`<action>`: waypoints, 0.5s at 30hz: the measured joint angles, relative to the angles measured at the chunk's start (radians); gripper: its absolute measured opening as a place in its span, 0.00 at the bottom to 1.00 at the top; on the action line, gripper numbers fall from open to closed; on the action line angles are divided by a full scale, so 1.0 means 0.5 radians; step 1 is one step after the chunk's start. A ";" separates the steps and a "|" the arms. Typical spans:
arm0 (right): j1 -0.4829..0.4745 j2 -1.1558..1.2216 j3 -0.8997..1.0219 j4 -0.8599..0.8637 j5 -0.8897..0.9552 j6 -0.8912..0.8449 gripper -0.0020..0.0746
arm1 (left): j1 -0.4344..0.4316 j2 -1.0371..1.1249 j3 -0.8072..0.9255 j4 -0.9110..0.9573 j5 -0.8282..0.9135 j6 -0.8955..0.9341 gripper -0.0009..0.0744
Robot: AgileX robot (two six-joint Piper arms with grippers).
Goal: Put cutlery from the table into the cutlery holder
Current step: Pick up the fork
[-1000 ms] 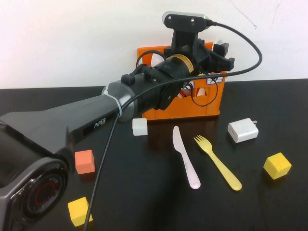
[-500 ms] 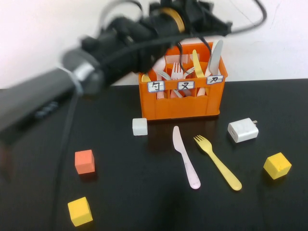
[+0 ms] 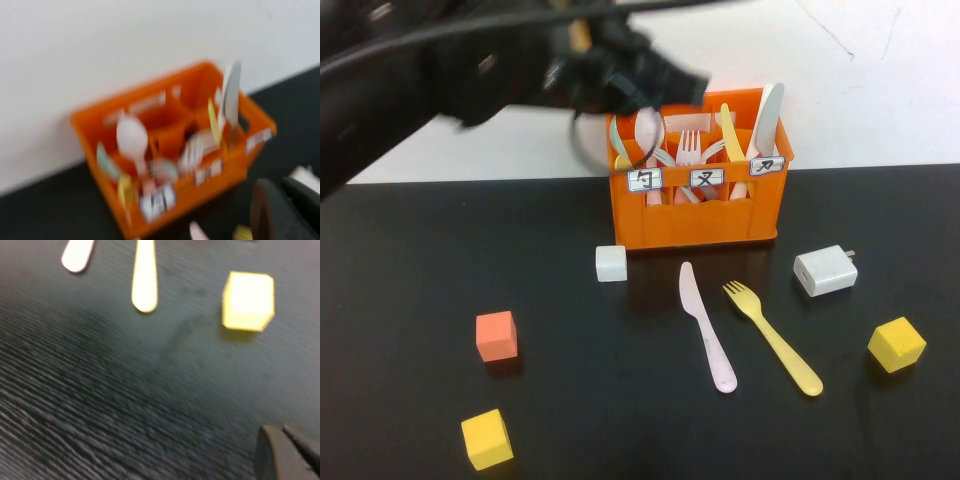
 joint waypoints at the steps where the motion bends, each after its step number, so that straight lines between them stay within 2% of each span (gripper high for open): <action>1: 0.000 0.072 -0.014 0.065 -0.024 -0.071 0.02 | 0.000 -0.060 0.082 -0.014 0.003 -0.006 0.01; 7: 0.040 0.458 -0.119 0.338 -0.102 -0.378 0.02 | 0.000 -0.558 0.737 -0.047 -0.036 -0.066 0.01; 15: 0.397 0.834 -0.371 0.253 -0.229 -0.347 0.02 | 0.000 -1.212 1.511 -0.052 -0.169 -0.249 0.01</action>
